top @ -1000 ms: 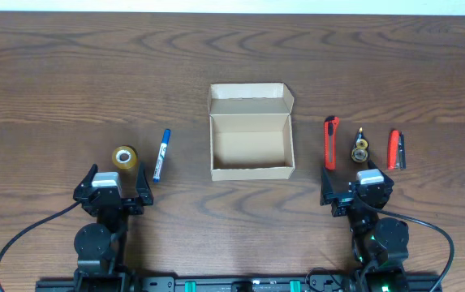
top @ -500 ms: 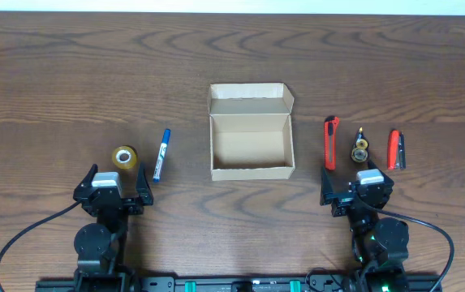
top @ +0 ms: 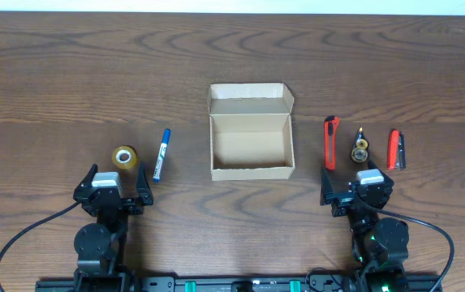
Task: Pack container
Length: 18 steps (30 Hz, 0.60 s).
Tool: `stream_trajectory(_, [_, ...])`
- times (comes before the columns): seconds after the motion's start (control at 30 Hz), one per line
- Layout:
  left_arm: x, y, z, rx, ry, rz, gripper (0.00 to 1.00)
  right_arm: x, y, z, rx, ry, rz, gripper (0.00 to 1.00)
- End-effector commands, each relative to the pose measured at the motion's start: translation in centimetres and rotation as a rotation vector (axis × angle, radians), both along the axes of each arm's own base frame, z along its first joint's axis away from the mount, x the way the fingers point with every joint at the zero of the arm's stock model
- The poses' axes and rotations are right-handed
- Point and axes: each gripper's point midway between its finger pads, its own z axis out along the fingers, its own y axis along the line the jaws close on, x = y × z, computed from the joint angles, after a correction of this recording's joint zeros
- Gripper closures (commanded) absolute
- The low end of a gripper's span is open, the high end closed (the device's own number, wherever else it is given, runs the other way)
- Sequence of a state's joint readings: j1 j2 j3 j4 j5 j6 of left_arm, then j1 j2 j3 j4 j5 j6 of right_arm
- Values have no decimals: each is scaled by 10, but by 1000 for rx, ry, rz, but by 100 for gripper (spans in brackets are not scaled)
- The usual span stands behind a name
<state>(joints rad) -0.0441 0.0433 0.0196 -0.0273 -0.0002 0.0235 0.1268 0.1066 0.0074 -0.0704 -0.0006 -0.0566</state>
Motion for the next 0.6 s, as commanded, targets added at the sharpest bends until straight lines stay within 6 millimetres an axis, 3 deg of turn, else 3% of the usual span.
stream_trajectory(0.0, [-2,4,-19,14,64,22,5,-1,2,-1,-13,-2,7,1])
stream_trajectory(0.57, [-2,4,-19,14,64,22,5,-1,4,-1,-2,4,14,1])
